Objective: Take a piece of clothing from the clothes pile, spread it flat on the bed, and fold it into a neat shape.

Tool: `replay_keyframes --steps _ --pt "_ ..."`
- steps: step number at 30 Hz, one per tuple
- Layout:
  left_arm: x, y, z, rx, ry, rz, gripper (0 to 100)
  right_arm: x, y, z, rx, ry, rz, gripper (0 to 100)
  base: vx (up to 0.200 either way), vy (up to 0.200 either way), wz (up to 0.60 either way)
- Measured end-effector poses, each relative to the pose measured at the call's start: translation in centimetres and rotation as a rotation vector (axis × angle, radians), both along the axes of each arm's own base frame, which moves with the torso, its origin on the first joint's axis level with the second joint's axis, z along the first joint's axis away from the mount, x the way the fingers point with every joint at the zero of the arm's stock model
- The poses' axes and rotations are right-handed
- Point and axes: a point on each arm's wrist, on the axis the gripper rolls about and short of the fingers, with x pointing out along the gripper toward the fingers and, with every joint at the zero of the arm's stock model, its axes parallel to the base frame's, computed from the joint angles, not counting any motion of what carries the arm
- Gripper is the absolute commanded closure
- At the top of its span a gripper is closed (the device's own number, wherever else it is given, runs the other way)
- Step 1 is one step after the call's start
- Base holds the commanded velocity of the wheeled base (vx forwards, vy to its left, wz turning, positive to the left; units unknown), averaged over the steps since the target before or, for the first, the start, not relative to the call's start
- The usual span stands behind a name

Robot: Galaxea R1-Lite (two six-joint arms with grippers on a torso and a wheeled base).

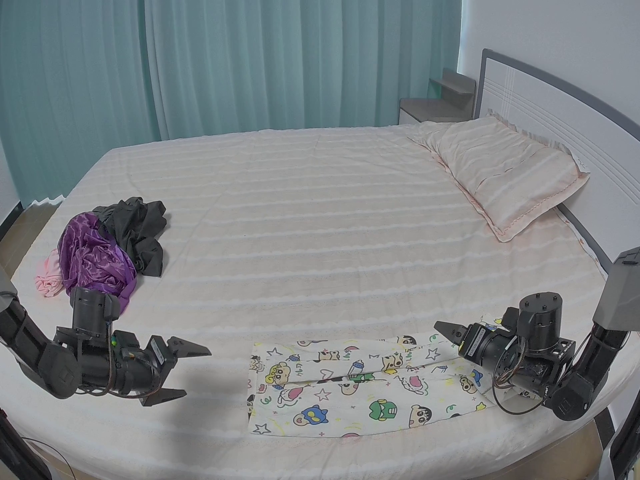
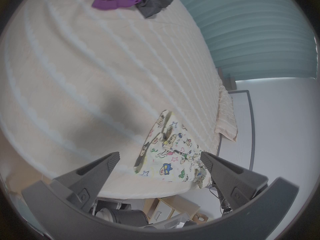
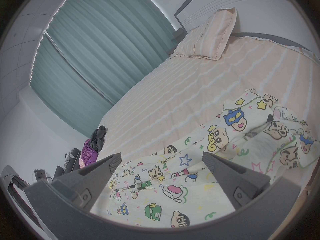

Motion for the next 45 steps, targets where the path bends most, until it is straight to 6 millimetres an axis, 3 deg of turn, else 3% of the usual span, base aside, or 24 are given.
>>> replay_keyframes --steps 9,10,19,26,40,41,45 --pt "3.7 -5.0 1.8 0.059 -0.074 -0.108 0 -0.1 0.1 0.2 0.002 -0.006 0.003 0 0.000 0.000 0.00" --pt "4.3 -6.4 1.6 0.077 -0.073 -0.138 0 -0.1 0.1 0.2 0.003 -0.007 0.003 0 0.000 0.000 0.00" --pt "6.4 -12.6 -1.8 0.235 -0.094 -0.264 0 -0.1 0.0 0.4 0.007 -0.016 0.003 0 0.000 0.000 0.00" --pt "6.8 -13.9 -3.7 0.324 -0.105 -0.304 0 -0.1 0.0 0.6 0.009 -0.020 0.003 0 0.000 0.000 0.00" --pt "8.5 -14.9 -4.5 0.336 -0.126 -0.290 0 -0.1 0.0 0.6 0.010 -0.020 0.002 0 0.000 0.000 0.00" --pt "8.6 -14.9 -4.6 0.341 -0.125 -0.289 100 -0.1 0.0 0.6 0.010 -0.020 0.002 0 0.000 0.000 0.00" --pt "8.7 -15.0 -5.2 0.375 -0.133 -0.308 100 -0.1 0.0 0.6 0.010 -0.020 0.001 0 0.000 0.000 0.00"
